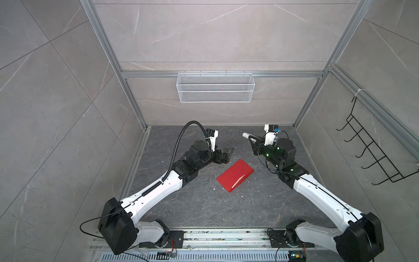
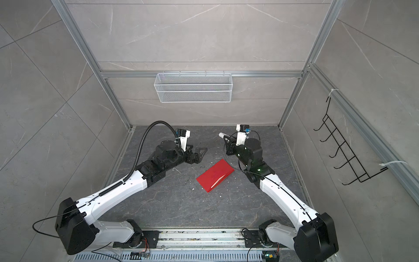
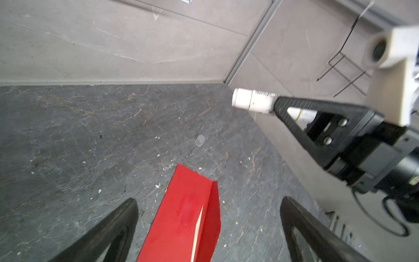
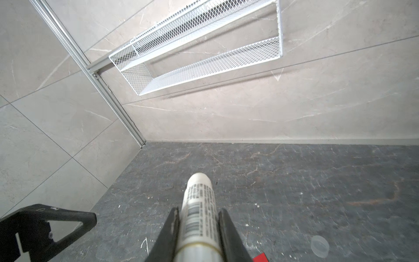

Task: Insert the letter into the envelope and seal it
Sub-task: 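Raise both grippers and bring the glue stick toward the left gripper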

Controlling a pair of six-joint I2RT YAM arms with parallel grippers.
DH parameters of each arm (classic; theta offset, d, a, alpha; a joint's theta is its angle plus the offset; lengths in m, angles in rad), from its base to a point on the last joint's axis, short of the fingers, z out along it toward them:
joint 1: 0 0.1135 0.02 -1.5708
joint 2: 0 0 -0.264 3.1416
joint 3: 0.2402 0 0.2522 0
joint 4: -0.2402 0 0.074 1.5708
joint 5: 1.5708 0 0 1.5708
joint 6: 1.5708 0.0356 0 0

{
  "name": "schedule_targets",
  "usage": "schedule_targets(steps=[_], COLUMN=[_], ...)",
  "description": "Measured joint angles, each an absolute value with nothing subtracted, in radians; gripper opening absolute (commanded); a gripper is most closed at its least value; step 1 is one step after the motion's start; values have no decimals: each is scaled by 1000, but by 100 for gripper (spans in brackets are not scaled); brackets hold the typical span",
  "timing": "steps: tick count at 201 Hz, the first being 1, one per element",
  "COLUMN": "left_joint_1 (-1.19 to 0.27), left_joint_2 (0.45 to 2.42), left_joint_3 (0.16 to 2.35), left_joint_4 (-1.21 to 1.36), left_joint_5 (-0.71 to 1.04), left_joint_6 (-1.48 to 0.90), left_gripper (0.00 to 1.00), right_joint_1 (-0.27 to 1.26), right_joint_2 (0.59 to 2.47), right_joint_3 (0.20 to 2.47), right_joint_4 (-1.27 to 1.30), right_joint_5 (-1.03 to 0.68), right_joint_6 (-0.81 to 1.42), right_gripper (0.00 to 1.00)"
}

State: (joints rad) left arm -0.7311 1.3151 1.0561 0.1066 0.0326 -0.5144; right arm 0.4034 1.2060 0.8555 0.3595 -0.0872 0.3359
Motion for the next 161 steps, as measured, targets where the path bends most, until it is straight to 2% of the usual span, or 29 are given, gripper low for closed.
schedule_targets(steps=[37,75,106,161], left_joint_1=[-669,-623,-624,-635], left_joint_2=[1329,1422,1484,1491], left_joint_3=[1011,1038,1076,1095], left_joint_4=[309,503,548,558], left_joint_5=[84,168,205,213], left_joint_6=[-830,-1160,-1336,-1456], left_gripper=[100,99,96,87], right_joint_1=[404,430,477,541], right_joint_2=[1308,1389,1431,1466], right_joint_3=[783,782,782,786], right_joint_4=[712,930,1019,1058], right_joint_5=[-103,-118,-125,-125], right_joint_6=[289,202,123,43], right_gripper=[0,0,0,0])
